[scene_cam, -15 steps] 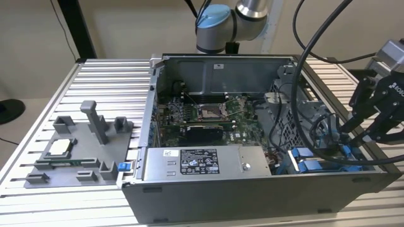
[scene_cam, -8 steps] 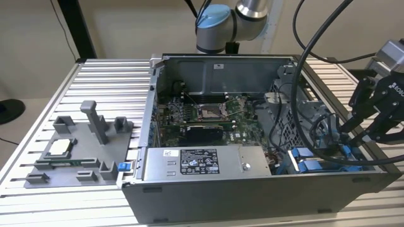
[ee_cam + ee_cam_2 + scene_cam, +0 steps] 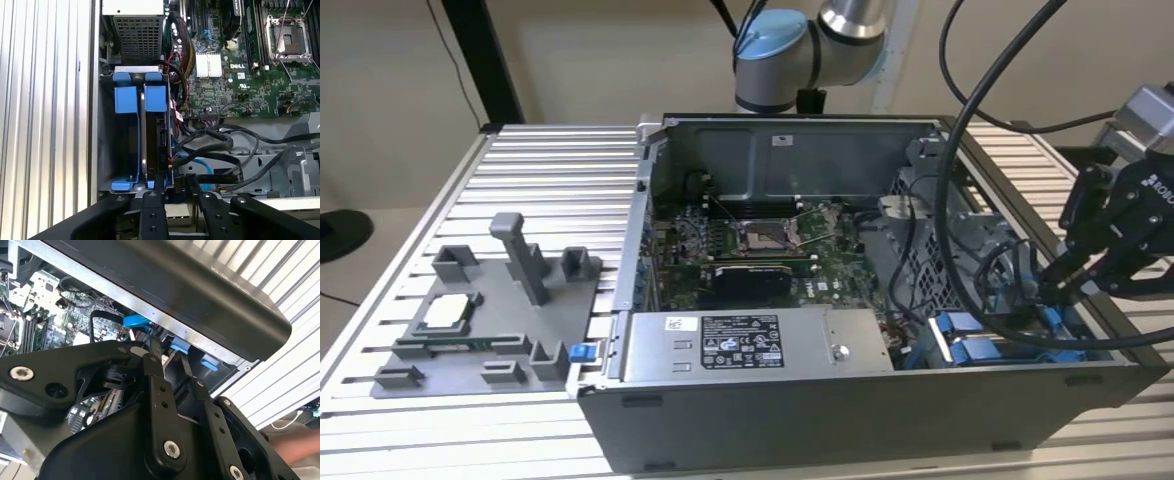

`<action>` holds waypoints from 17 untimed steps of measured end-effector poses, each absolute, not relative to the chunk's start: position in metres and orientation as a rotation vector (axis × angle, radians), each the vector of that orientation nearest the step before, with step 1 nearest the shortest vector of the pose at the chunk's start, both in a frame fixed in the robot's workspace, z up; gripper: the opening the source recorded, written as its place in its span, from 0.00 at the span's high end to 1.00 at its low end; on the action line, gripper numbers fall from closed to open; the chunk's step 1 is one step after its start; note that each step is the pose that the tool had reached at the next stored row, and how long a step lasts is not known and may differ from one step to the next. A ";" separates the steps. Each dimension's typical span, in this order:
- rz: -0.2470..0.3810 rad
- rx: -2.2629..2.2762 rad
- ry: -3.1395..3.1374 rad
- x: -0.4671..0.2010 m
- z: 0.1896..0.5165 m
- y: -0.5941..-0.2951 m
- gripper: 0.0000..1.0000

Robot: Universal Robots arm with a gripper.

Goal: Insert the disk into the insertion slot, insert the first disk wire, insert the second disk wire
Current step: 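Insert the second disk wire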

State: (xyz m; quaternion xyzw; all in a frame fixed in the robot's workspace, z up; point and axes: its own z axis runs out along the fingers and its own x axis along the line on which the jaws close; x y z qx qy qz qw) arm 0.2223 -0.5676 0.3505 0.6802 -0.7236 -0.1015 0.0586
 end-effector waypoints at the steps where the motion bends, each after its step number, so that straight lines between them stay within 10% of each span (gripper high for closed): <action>1: -0.309 2.061 -2.193 0.222 0.350 -0.568 0.00; 4: -0.312 2.063 -2.193 0.222 0.350 -0.568 0.00; 5: -0.313 2.063 -2.193 0.222 0.350 -0.568 1.00; 17: -0.313 2.063 -2.193 0.222 0.350 -0.568 1.00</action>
